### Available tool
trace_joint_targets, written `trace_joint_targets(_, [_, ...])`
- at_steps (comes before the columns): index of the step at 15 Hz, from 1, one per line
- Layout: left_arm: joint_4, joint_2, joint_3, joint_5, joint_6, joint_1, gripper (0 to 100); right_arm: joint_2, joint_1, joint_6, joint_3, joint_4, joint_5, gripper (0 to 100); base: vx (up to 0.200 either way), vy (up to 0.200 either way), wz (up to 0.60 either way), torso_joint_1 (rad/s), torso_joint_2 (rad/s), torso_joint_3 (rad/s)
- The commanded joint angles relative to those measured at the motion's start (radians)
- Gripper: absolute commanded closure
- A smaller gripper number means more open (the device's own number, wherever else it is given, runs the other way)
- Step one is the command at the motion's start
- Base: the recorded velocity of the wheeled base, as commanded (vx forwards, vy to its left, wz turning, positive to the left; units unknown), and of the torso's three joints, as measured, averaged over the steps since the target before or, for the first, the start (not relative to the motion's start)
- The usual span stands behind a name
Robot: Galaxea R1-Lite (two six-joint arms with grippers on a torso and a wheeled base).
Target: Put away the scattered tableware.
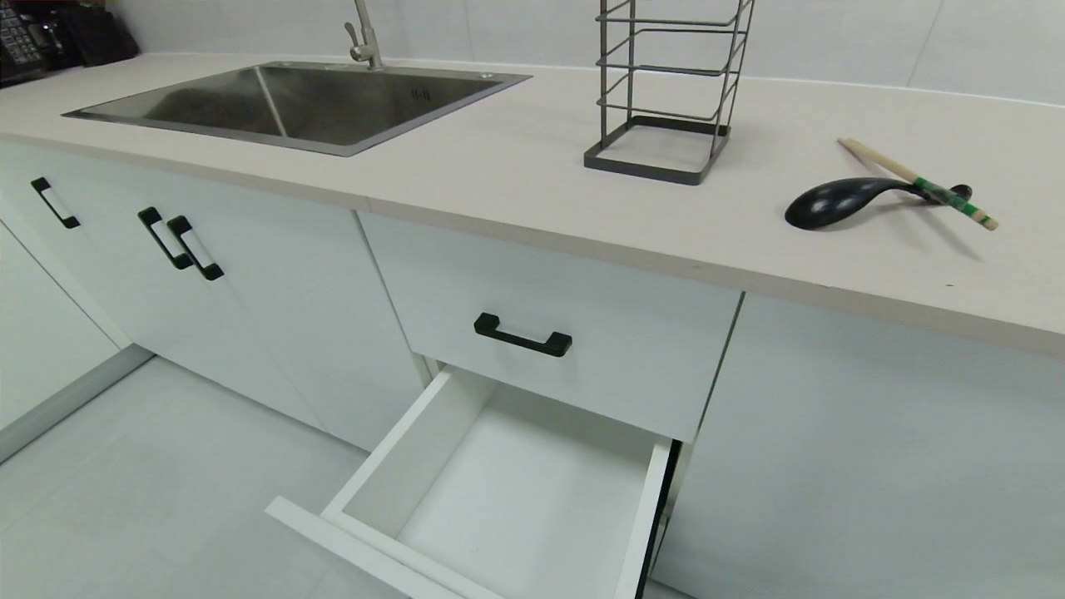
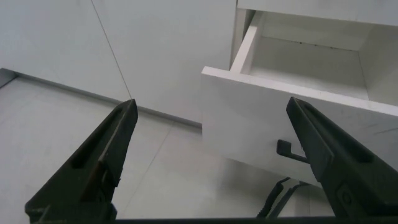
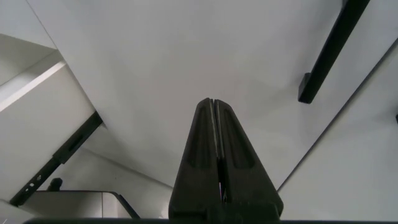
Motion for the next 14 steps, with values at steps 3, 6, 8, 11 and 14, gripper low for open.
trace_joint_targets(3, [0.0,0.001,0.0,0.0,0.0,0.0,0,0.0,0.0,-0.001,0.0,0.0,0.0,100,0.0,0.0,0.0,0.227,-0.07,-0.118])
trace_joint_targets(6, [0.0,0.001,0.0,0.0,0.0,0.0,0,0.0,0.0,0.001,0.0,0.0,0.0,100,0.0,0.0,0.0,0.232,-0.51,-0.24])
trace_joint_targets(8, [0.0,0.001,0.0,0.0,0.0,0.0,0,0.0,0.0,0.001,0.0,0.0,0.0,100,0.0,0.0,0.0,0.176,-0.63,-0.181])
trace_joint_targets(11, [0.0,0.001,0.0,0.0,0.0,0.0,0,0.0,0.0,0.001,0.0,0.0,0.0,100,0.0,0.0,0.0,0.235,-0.49,-0.212])
trace_joint_targets(14, [0.0,0.001,0.0,0.0,0.0,0.0,0,0.0,0.0,0.001,0.0,0.0,0.0,100,0.0,0.0,0.0,0.097,-0.48,-0.22])
